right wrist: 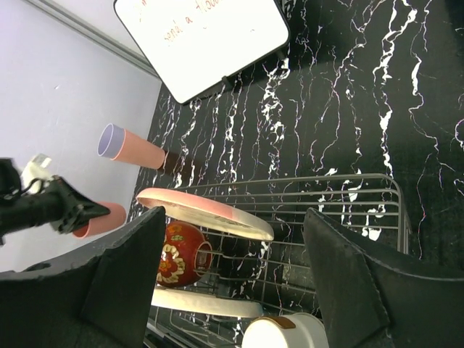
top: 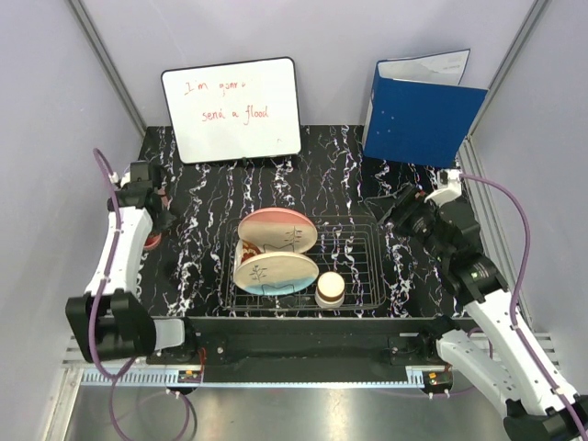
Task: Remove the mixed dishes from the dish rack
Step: Place the cup at the center of the board.
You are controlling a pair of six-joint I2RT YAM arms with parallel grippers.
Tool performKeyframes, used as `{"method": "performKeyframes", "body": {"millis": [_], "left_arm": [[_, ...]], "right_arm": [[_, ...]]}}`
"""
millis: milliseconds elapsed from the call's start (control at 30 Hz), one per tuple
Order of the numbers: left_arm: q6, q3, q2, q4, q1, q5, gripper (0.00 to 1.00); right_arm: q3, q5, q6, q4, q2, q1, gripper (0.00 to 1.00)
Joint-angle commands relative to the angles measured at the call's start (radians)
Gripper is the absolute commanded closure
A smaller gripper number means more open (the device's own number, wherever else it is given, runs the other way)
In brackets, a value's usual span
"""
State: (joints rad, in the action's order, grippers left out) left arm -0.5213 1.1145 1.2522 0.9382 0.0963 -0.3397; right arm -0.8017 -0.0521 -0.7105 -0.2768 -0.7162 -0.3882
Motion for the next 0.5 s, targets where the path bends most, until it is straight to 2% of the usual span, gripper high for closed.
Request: {"method": "performKeyframes", "body": {"millis": [0,133,233,467], "left_arm": [[-0.023,0.094,0.114,-0.091,0.094,0.028,1.0],[-0.042,0.169,0.231,-0.104,0.164,0.14,1.0],[-0.034,0.208,0.291,-0.096,0.189,0.139,1.0],[-0.048,0.176,0.355,-0.119,0.267,0.189,1.0]], "right_arm": [[0.015,0.012,0.02,0.008,0.024,-0.003,0.16],[0.03,0.012,0.031,0.001,0.037,-0.003,0.16],[0.038,0.024,0.045,-0.005,0.044,-0.005,0.16],[0.042,0.037,0.069,-0.009,0.029,-0.003,0.16]]}}
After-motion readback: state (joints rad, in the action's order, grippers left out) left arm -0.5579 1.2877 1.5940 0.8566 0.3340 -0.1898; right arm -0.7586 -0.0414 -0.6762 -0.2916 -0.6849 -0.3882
